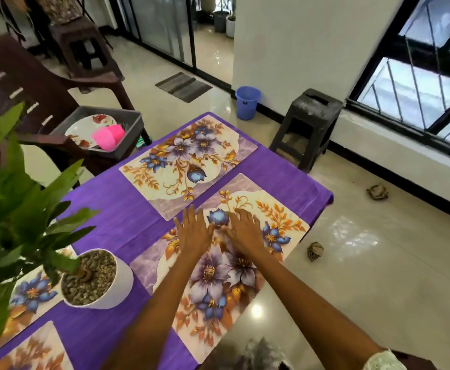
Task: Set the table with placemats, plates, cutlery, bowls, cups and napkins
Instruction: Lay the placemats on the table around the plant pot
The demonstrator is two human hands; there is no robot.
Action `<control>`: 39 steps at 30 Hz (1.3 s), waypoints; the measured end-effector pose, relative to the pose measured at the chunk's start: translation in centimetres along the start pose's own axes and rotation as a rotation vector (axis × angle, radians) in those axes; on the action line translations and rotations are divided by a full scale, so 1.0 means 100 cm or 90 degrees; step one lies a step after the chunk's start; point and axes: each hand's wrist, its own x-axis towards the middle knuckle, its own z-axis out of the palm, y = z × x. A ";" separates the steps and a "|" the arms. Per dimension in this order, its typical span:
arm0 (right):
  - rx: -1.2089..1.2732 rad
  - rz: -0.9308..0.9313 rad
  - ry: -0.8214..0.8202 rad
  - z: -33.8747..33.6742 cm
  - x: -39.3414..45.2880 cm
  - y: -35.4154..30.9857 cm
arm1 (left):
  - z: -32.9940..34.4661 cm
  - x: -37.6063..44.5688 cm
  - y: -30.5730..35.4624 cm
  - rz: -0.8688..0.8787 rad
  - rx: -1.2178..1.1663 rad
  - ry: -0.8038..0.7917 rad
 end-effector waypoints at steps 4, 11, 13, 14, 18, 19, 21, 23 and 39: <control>0.034 -0.053 -0.027 -0.003 0.061 -0.010 | -0.002 0.044 -0.008 -0.072 -0.023 -0.008; -0.016 -0.137 -0.088 -0.010 0.177 -0.010 | -0.006 0.105 -0.016 -0.216 -0.066 0.012; -0.018 -0.156 -0.097 -0.008 0.201 -0.010 | -0.001 0.119 -0.021 -0.252 -0.065 0.001; -0.024 -0.169 -0.105 -0.008 0.210 -0.009 | 0.001 0.125 -0.023 -0.266 -0.059 -0.011; -0.042 -0.198 -0.168 0.000 0.237 -0.010 | 0.007 0.137 -0.031 -0.311 -0.099 -0.009; -0.042 -0.204 -0.178 0.002 0.241 -0.012 | 0.007 0.140 -0.034 -0.318 -0.099 -0.005; -0.047 -0.218 -0.180 0.006 0.245 -0.018 | 0.005 0.145 -0.037 -0.335 -0.093 -0.004; -0.049 -0.229 -0.178 0.007 0.248 -0.024 | 0.003 0.146 -0.042 -0.349 -0.093 -0.003; -0.017 -0.220 -0.174 -0.003 0.233 -0.021 | 0.001 0.134 -0.050 -0.318 -0.106 0.008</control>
